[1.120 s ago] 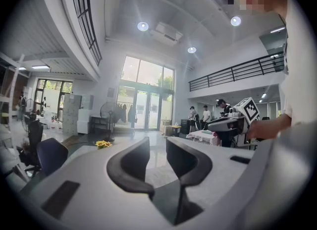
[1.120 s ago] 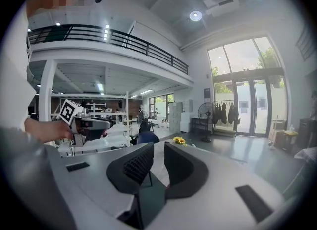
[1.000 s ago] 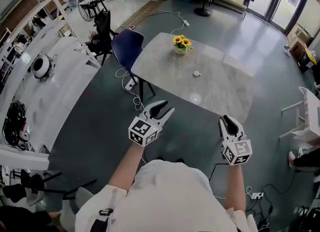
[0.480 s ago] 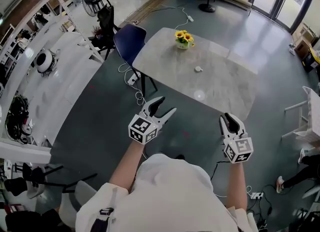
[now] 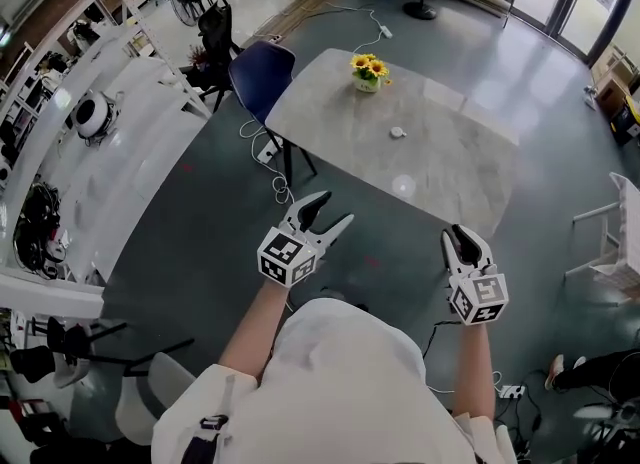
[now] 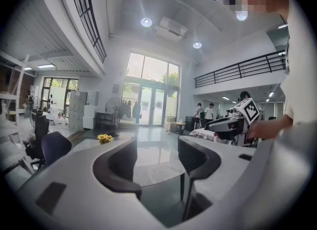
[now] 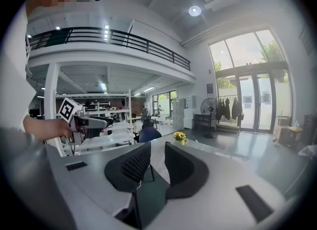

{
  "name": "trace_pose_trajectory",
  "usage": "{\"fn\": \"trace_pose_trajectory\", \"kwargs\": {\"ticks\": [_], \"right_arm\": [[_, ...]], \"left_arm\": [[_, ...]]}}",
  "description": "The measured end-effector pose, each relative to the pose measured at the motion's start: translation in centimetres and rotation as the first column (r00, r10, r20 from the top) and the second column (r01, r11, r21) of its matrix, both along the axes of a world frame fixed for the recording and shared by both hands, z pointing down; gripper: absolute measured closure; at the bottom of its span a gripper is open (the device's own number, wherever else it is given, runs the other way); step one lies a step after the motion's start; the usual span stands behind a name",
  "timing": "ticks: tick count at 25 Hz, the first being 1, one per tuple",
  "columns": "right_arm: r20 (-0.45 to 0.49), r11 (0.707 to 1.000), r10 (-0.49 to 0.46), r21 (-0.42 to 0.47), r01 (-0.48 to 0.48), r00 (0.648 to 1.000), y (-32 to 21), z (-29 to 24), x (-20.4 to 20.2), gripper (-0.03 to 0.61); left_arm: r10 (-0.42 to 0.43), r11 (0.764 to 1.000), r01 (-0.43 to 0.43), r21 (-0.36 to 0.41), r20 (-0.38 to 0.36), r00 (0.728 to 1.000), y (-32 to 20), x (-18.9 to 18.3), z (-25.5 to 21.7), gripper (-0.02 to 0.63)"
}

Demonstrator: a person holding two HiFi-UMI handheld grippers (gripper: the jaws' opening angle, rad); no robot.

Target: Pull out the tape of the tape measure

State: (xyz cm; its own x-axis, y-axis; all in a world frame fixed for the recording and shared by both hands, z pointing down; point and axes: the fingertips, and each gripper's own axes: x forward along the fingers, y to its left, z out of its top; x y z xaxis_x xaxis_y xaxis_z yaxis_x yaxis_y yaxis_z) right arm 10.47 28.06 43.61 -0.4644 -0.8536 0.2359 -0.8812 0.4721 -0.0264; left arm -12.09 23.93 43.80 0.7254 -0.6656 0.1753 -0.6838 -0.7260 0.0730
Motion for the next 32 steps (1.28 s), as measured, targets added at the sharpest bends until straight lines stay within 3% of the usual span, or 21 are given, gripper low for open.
{"fn": "trace_pose_trajectory", "kwargs": {"ticks": [13,32], "right_arm": [[0.008,1.0,0.018,-0.026,-0.018,1.0,-4.7,1.7,1.5,0.471],[-0.009,0.991,0.073,-0.108,-0.073,0.997,-23.2,4.0,-1.0,0.471]], "left_arm": [[0.009,1.0,-0.008,-0.029,0.008,1.0,-4.8,1.3,1.8,0.351],[0.119,0.989,-0.119,-0.086,-0.002,0.993,-24.7,1.2,3.4,0.351]]}}
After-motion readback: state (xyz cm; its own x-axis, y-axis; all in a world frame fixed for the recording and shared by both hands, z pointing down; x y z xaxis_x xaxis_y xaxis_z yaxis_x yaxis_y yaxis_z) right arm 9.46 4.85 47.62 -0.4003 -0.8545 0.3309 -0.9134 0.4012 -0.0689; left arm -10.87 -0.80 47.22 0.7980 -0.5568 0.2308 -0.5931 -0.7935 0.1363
